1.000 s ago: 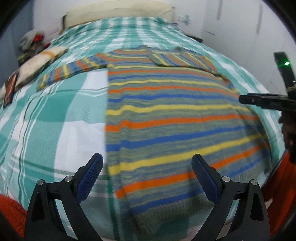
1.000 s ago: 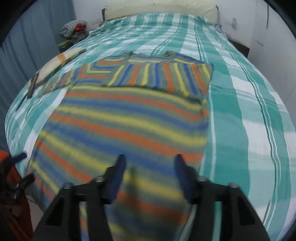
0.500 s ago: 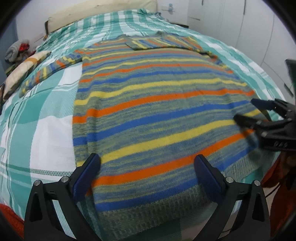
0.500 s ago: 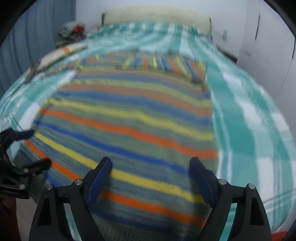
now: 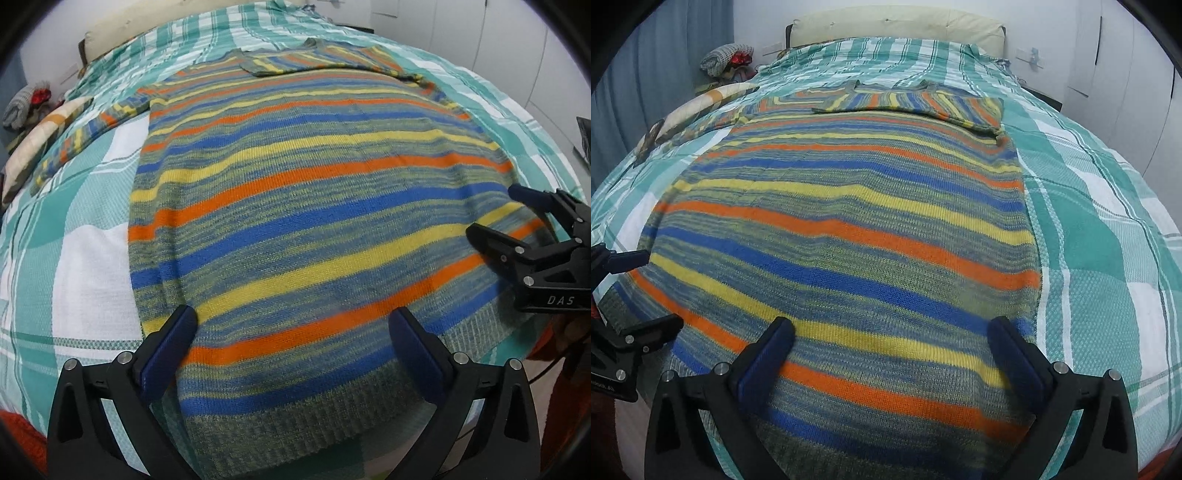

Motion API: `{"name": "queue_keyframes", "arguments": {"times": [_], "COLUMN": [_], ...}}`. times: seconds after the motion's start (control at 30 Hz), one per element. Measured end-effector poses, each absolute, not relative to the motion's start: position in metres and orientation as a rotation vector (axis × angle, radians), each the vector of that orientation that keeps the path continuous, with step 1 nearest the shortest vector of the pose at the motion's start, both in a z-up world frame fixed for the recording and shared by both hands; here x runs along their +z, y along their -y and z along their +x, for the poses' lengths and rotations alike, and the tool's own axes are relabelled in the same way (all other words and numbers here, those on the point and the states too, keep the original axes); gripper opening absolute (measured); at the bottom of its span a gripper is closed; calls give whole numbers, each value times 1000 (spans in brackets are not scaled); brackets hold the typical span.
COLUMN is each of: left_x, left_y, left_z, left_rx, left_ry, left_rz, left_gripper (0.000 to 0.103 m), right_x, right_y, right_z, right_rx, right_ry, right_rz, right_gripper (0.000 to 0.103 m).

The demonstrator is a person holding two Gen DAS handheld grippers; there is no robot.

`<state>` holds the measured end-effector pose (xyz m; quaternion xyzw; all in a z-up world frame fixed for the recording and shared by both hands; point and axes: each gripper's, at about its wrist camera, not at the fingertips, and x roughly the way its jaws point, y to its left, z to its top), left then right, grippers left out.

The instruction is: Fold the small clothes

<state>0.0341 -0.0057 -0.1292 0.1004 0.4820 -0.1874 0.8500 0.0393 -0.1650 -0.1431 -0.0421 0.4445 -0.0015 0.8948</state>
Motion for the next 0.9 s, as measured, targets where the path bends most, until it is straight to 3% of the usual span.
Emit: {"name": "queue_keyframes", "arguments": {"times": [0.9], "left_x": [-129], "left_y": [10], "left_z": [35], "left_rx": [-392], "left_ry": [-1016], "left_rz": [232], "left_gripper": [102], "right_x": [-145], "right_y": [163], "right_z": [40], "right_rx": [-11], "right_ry": [-930], "right_rz": [-92], "right_gripper": [103]}}
